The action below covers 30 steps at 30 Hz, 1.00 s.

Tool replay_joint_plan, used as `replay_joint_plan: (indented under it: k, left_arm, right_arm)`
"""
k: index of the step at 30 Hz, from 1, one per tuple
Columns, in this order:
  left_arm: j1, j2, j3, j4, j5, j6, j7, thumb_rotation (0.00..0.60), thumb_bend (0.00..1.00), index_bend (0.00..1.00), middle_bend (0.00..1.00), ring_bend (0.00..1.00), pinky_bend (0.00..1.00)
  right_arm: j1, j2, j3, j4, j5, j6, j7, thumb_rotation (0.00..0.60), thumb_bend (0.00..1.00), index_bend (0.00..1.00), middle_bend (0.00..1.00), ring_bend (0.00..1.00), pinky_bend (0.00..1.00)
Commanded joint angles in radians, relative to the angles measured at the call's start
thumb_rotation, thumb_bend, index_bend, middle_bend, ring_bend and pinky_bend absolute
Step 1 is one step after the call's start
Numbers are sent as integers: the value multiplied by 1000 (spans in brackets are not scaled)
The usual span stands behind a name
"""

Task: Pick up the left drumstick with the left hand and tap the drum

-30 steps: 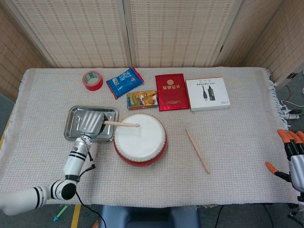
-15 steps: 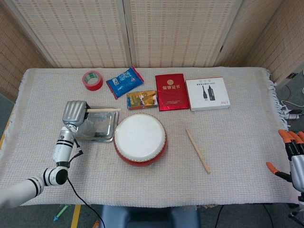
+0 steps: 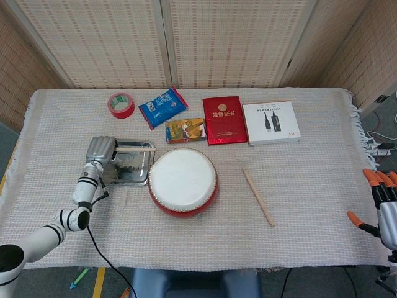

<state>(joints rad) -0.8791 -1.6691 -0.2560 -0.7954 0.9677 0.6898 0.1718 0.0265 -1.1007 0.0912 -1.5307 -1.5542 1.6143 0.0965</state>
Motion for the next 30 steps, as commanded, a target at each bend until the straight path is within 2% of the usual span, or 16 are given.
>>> replay_joint_plan:
  k: [1, 3, 6, 9, 14, 18, 20, 23, 26, 30]
  left_arm:
    - [-15, -20, -3, 30, 1, -20, 1, 600, 635, 998, 1000, 983, 1000]
    - [-22, -27, -7, 44, -7, -37, 6, 600, 620, 980, 1000, 966, 1000]
    - [-29, -29, -7, 48, -21, -62, 22, 600, 568, 888, 958, 888, 996]
    - [-31, -22, -2, 31, -23, -63, 45, 600, 512, 743, 800, 732, 928]
    - [-29, -10, -8, -10, -34, -49, 63, 600, 464, 529, 518, 466, 702]
    - [-30, 1, -7, -37, -51, -58, 80, 600, 441, 369, 359, 325, 566]
    - [-31, 4, -4, -48, -58, -62, 89, 600, 426, 265, 265, 237, 461]
    - [-32, 7, -3, -56, -80, -76, 101, 600, 404, 146, 171, 132, 318]
    - [-35, 14, -2, -65, -109, -96, 111, 600, 380, 40, 81, 50, 224]
    - [-37, 23, 0, -78, -137, -109, 119, 600, 346, 0, 4, 0, 137]
  right_arm:
    - [1, 1, 0, -2, 1, -2, -2, 600, 155, 0, 115, 0, 69]
    - [0, 1, 1, -3, 4, -2, -3, 600, 155, 0, 115, 0, 69]
    - [-1, 1, 2, -2, 7, -2, -3, 600, 156, 0, 115, 0, 69]
    - [0, 1, 2, -2, 8, -5, -2, 600, 155, 0, 115, 0, 69]
    - [4, -1, 3, 1, 9, -11, 1, 600, 155, 0, 115, 0, 69]
    - [3, -2, 3, 4, 9, -9, 3, 600, 155, 0, 115, 0, 69]
    - [2, -3, 4, 5, 10, -7, 3, 600, 155, 0, 115, 0, 69]
    - [0, -2, 3, 7, 10, -4, 4, 600, 155, 0, 115, 0, 69]
    - [-1, -2, 4, 7, 10, -1, 6, 600, 156, 0, 115, 0, 69]
    - [-3, -2, 3, 7, 10, 0, 6, 600, 155, 0, 115, 0, 69]
